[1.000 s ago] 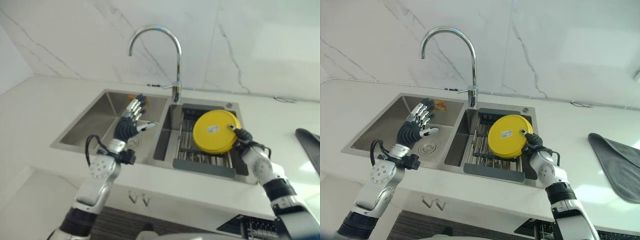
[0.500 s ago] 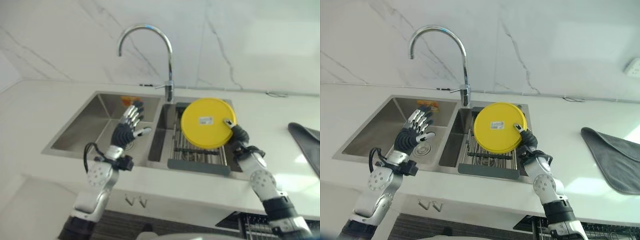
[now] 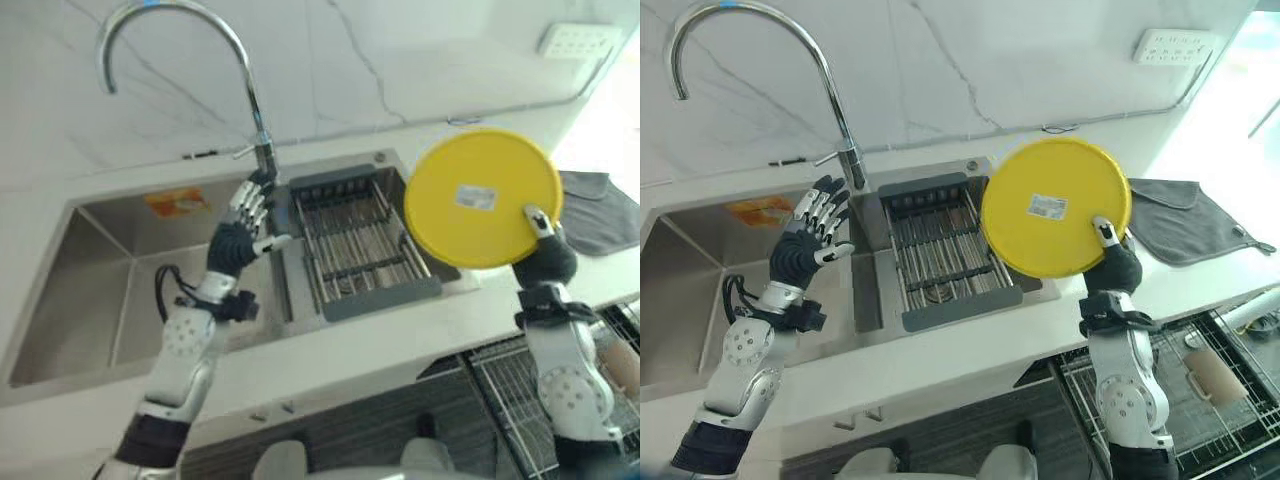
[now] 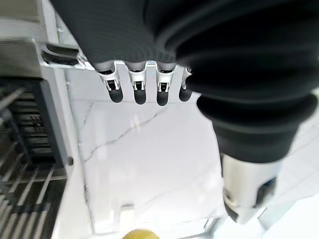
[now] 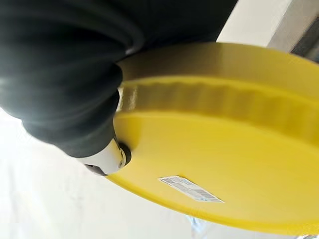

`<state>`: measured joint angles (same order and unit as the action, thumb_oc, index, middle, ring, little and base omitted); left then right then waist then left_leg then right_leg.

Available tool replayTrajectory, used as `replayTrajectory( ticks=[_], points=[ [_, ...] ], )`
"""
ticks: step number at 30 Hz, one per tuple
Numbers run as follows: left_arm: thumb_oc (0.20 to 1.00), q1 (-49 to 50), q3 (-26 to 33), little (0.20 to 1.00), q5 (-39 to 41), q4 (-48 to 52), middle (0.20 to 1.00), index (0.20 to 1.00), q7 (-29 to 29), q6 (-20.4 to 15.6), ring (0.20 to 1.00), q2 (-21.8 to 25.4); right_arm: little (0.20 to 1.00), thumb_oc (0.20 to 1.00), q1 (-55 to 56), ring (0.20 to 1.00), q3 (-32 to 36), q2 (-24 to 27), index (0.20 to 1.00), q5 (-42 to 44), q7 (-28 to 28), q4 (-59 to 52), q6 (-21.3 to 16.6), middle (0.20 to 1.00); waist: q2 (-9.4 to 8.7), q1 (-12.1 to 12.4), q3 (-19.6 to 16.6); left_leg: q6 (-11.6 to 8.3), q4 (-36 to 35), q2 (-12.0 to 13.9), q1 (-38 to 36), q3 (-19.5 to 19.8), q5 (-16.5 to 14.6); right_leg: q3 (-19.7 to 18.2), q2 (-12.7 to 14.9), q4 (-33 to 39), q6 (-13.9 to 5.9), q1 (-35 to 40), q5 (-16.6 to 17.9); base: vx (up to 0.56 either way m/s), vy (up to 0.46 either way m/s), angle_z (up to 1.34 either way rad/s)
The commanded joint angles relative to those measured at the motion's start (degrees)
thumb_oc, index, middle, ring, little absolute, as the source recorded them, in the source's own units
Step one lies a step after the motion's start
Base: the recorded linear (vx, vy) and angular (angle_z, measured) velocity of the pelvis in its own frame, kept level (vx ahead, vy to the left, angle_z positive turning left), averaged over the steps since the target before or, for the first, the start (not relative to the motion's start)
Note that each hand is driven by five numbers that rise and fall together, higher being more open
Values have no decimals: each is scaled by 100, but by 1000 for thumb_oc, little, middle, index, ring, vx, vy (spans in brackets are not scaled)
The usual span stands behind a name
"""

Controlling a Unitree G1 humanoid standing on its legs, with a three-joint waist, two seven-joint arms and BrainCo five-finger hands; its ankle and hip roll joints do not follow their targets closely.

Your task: Place the dishes in the dishwasher.

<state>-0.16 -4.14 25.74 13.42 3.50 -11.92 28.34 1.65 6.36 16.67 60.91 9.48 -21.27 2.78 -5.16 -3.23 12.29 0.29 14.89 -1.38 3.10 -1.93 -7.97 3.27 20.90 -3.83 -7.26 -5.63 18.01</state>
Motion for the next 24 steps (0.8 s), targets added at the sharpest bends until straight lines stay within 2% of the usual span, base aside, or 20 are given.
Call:
replayTrajectory(
  ticks=[1, 2, 3, 5, 7, 9, 10, 11, 12, 13, 15, 18, 22, 24],
  points=[
    [1000, 348, 249, 1000, -262, 594, 1000, 1000, -12, -380, 1000, 51, 200, 200, -638, 200, -74, 326, 200, 176, -582, -33, -258, 200, 328, 251, -194, -153, -1366, 187, -1337, 270, 13, 304, -437, 114, -499, -195, -308, -222, 273, -119],
    [1000, 329, 212, 1000, -323, 570, 1000, 1000, -55, -462, 1000, 94, 200, 200, -630, 200, -130, 426, 200, 216, -574, -67, -339, 200, 326, 224, -204, -110, -1419, 158, -1285, 234, 125, 170, -622, 43, -426, -170, -419, -284, 274, -90],
    [1000, 326, 135, 1000, -424, 612, 1000, 1000, -195, -559, 1000, 148, 200, 200, -644, 200, -168, 572, 200, 332, -545, -153, -431, 200, 348, 245, -249, -32, -1486, 160, -1229, 172, 176, 148, -886, -143, -358, 16, -684, -292, 193, -49],
    [1000, 297, 26, 1000, -470, 648, 1000, 1000, -309, -562, 1000, 174, 200, 200, -637, 200, -206, 673, 200, 405, -595, -210, -564, 200, 307, 313, -299, 73, -1478, 132, -1095, 86, 256, 192, -1067, -543, -262, 204, -963, -266, 113, -5],
    [1000, 282, -148, 1000, -565, 671, 1000, 1000, -380, -581, 1000, 178, 200, 200, -633, 200, -266, 734, 200, 400, -542, -374, -666, 200, 231, 395, -319, 186, -1398, 106, -914, 72, 327, 223, -1139, -1030, -196, 289, -1010, -289, -7, -10],
    [1000, 273, -216, 1000, -588, 655, 1000, 1000, -333, -625, 1000, 179, 200, 200, -695, 200, -342, 662, 200, 318, -531, -418, -691, 200, 188, 571, -315, 220, -1358, 164, -760, -43, 391, 552, -922, -1323, -194, 417, -963, -310, -141, -18],
    [1000, 249, -216, 1000, -626, 679, 1000, 1000, -320, -586, 1000, 187, 200, 200, -785, 200, -435, 569, 200, 247, -576, -400, -654, 200, 137, 783, -369, 153, -1350, 282, -585, -192, 484, 886, -567, -1172, -238, 723, -884, -342, -323, -51],
    [1000, 246, -196, 1000, -641, 686, 1000, 1000, -297, -571, 1000, 227, 200, 200, -824, 200, -450, 551, 200, 228, -595, -382, -603, 200, 89, 907, -393, 77, -1335, 383, -523, -340, 516, 1064, -318, -982, -329, 989, -772, -353, -413, -98],
    [1000, 219, -178, 1000, -634, 709, 1000, 1000, -311, -534, 1000, 266, 200, 200, -850, 200, -437, 556, 200, 267, -640, -386, -532, 200, 48, 949, -413, -7, -1310, 506, -468, -482, 547, 1151, -154, -812, -409, 1117, -673, -322, -485, -125],
    [1000, 92, -191, 1000, -634, 733, 1000, 1000, -337, -434, 1000, 351, 200, 200, -822, 200, -425, 532, 200, 258, -652, -457, -493, 200, -29, 960, -424, -151, -1211, 707, -325, -640, 594, 1191, -97, -448, -484, 1303, -762, -334, -497, -129],
    [1000, -65, -227, 1000, -766, 720, 1000, 1000, -369, -388, 1000, 439, 200, 200, -737, 200, -315, 578, 200, 346, -651, -562, -423, 200, -123, 906, -433, -321, -954, 986, -102, -817, 646, 1277, -187, -103, -565, 1467, -1075, -301, -407, -108],
    [1000, -155, -247, 1000, -933, 760, 1000, 1000, -574, -360, 1000, 451, 200, 200, -742, 200, -282, 676, 200, 418, -631, -604, -324, 200, -104, 846, -436, -569, -976, 1346, -54, -993, 846, 1429, -342, 313, -572, 1575, -1382, -273, -329, -97],
    [1000, -162, -244, 1000, -1008, 768, 1000, 1000, -791, -321, 1000, 308, 200, 200, -763, 200, -293, 781, 200, 464, -761, -598, -303, 200, -51, 667, -458, -799, -1288, 1698, -168, -993, 1155, 1079, -691, 501, -514, 1512, -1645, -245, -369, -101],
    [1000, -267, -396, 1000, -1234, 693, 1000, 1000, -957, -297, 1000, 211, 200, 200, -801, 200, -309, 823, 200, 477, -818, -605, -270, 200, -11, 546, -459, -974, -1448, 1936, -143, -888, 1369, 871, -920, 622, -362, 1444, -1686, -307, -552, -46]
  ],
)
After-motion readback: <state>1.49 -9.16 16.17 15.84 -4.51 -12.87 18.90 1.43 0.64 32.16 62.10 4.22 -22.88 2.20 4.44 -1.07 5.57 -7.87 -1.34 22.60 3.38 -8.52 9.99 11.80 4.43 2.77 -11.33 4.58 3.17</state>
